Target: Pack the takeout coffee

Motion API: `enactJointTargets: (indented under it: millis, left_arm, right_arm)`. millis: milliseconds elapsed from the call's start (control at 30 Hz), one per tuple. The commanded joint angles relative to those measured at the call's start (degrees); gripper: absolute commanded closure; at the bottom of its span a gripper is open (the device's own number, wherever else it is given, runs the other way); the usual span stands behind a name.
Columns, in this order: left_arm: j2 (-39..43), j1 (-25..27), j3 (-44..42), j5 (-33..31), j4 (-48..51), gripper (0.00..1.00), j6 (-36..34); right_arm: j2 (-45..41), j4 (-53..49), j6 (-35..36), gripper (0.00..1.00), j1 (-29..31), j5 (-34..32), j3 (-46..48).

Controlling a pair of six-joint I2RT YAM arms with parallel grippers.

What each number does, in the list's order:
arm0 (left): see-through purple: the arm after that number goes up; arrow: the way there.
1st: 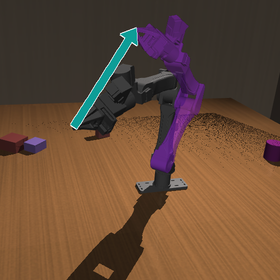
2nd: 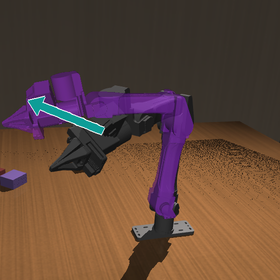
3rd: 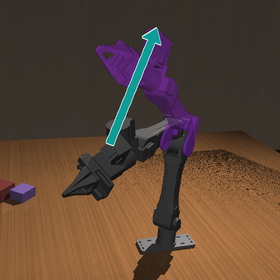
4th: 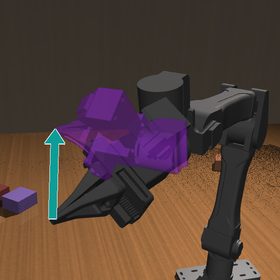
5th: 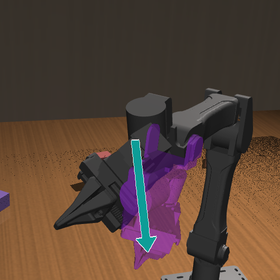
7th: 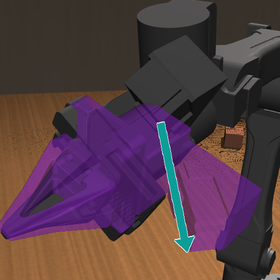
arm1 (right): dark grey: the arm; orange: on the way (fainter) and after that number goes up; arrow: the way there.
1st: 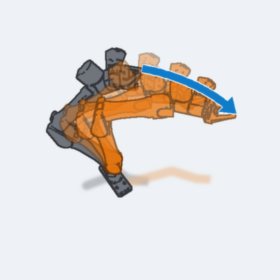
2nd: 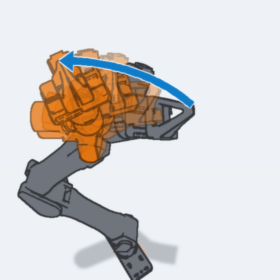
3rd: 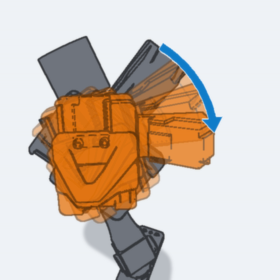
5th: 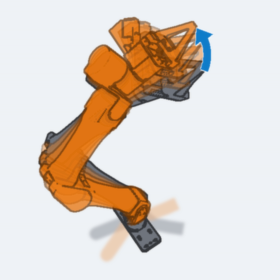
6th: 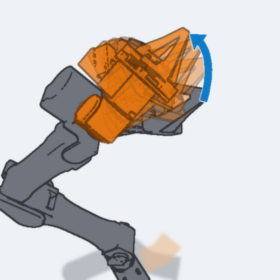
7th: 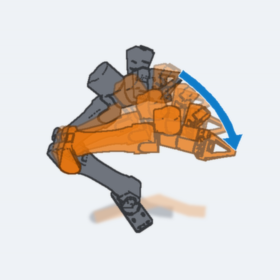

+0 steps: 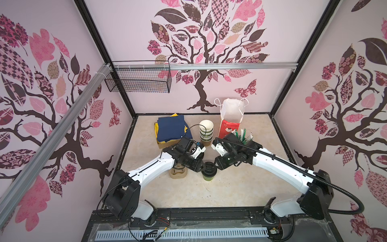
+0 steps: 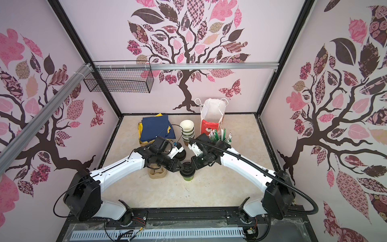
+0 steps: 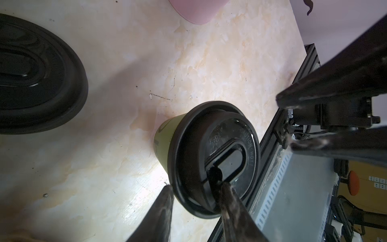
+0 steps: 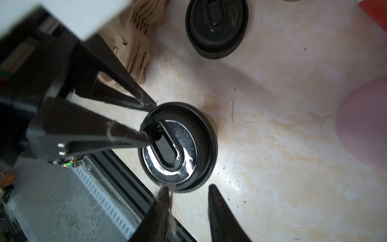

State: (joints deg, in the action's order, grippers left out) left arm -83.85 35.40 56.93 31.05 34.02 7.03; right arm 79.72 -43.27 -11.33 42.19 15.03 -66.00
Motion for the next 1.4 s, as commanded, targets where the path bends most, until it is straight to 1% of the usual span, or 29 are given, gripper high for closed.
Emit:
enactJointTargets:
  millis: [0,167,267,367,500,900,1367]
  left_arm:
    - [-1.93,-0.07,0.73,-4.94,2.55,0.6,-1.16]
    - [-1.96,-0.04,0.76,-4.87,2.56,0.6,-1.24]
    - [-1.93,-0.07,0.68,-4.86,2.72,0.6,-1.26]
    - [-1.84,-0.07,0.69,-4.86,2.79,0.6,-1.24]
    - [-1.84,-0.07,0.55,-5.08,2.68,0.6,-1.23]
    - [-2.26,-0.07,1.03,-5.12,2.9,0.6,-1.51]
    - [-2.59,-0.07,0.86,-5.16,3.06,0.6,-1.69]
  right_arm:
    - [-3.08,-1.38,2.78,0.64,0.14,0.27,2.07]
    - [-3.89,-1.6,3.34,0.63,0.09,-0.35,5.03]
    - [-3.14,-0.89,2.92,0.6,0.13,0.08,5.45]
    - [-2.26,0.05,2.39,0.59,0.13,0.83,5.3]
    - [-1.77,1.45,1.43,0.59,0.13,1.76,5.6]
    - [1.26,3.36,0.87,0.62,0.18,0.53,6.99]
    - [3.85,3.96,0.57,0.61,0.25,0.86,7.97]
